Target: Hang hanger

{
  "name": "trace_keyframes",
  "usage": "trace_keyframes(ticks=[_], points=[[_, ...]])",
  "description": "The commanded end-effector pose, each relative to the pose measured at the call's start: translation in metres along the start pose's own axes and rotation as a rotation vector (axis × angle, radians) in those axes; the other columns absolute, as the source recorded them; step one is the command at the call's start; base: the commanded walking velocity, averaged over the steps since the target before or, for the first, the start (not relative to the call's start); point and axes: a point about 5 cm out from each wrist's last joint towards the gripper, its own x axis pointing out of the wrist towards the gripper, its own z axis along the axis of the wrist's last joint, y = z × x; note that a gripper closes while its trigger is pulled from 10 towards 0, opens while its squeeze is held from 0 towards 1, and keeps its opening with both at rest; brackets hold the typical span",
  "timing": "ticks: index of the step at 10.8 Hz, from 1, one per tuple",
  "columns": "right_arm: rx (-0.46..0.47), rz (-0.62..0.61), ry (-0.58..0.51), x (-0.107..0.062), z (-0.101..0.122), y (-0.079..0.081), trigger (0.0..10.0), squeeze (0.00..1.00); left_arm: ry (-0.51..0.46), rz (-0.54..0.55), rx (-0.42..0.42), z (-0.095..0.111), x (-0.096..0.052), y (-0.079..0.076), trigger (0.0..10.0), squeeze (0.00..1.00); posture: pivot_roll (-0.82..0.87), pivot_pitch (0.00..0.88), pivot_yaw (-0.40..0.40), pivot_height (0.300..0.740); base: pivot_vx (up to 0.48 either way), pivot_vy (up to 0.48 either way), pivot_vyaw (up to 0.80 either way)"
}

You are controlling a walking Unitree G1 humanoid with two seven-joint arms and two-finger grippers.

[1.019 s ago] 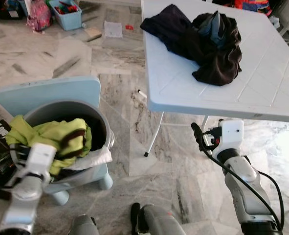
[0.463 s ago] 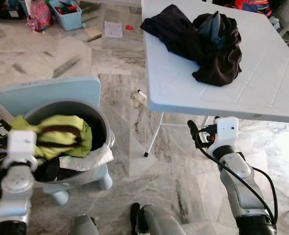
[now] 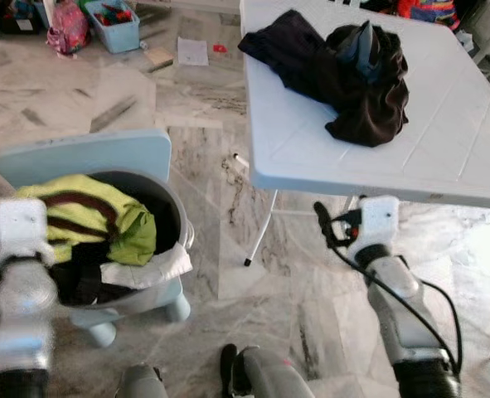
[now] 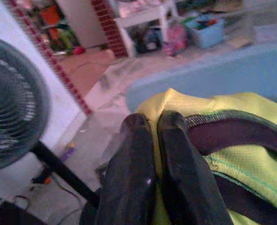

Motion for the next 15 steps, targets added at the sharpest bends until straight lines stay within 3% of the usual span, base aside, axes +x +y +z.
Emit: trace_keyframes(ticks=[1,2,3,4,5,7,9,10,12,13,14,15], points=[[-0.004,-0.02,0.006,0.0,-0.003,-0.003,10.0,0.0,-0.028,0.089,-0.003,0.008,0.014,0.017,0.0,0.0,0.0,0.131,-0.159,0.74,0.0,0.0,0.0],[-0.001,-0.027,0.006,-0.001,-0.004,-0.004,10.0,0.0,-0.082,0.183,0.018,0.025,0.036,0.031,0.0,0.0,0.0,0.131,-0.154,0.74,0.0,0.0,0.0],[0.001,-0.036,0.001,-0.002,-0.004,-0.004,10.0,0.0,-0.123,0.226,0.017,0.04,0.049,0.034,0.0,0.0,-0.02,0.127,-0.141,0.74,0.0,0.0,0.0],[0.003,-0.049,-0.004,-0.003,-0.003,-0.006,10.0,0.0,-0.147,0.21,0.02,0.048,0.053,0.026,0.0,0.0,-0.02,0.127,-0.136,0.74,0.0,0.0,0.0],[0.006,-0.065,-0.003,-0.004,-0.004,-0.008,10.0,0.0,-0.118,0.123,-0.006,0.044,0.049,-0.004,0.0,0.0,-0.02,0.13,-0.127,0.74,0.0,0.0,0.0],[0.011,-0.061,-0.004,-0.005,-0.006,-0.003,10.0,0.0,-0.036,-0.052,-0.033,0.024,0.026,-0.053,0.0,0.0,-0.02,0.134,-0.127,0.74,0.0,0.0,0.0],[0.012,-0.059,-0.004,-0.003,-0.006,-0.003,10.0,0.0,0.053,-0.155,-0.088,0.013,0.004,-0.079,0.0,0.0,-0.01,0.135,-0.127,0.74,0.0,0.0,0.0],[0.011,-0.065,-0.008,-0.002,-0.005,-0.005,10.0,0.0,0.102,-0.202,-0.121,0.011,-0.009,-0.089,0.8,0.0,0.0,0.135,-0.123,0.74,0.0,0.0,0.0],[0.018,-0.069,-0.011,-0.001,-0.005,-0.002,10.0,0.0,0.224,-0.337,-0.147,0.008,-0.031,-0.105,4.2,0.0,0.01,0.138,-0.118,0.74,0.0,0.0,0.0],[0.021,-0.067,-0.011,-0.001,-0.006,0.0,10.0,0.0,0.212,-0.394,-0.118,0.012,-0.041,-0.112,4.2,0.0,0.01,0.138,-0.117,0.74,0.0,0.0,0.0],[0.022,-0.066,-0.013,-0.001,-0.005,0.0,10.0,0.0,0.232,-0.483,-0.094,0.009,-0.051,-0.121,7.0,0.0,0.01,0.138,-0.116,0.74,0.0,0.0,0.0],[0.02,-0.069,-0.017,0.001,-0.004,-0.001,10.0,0.0,0.295,-0.683,-0.075,0.002,-0.071,-0.14,8.3,0.0,0.01,0.139,-0.116,0.74,0.0,0.0,0.0]])
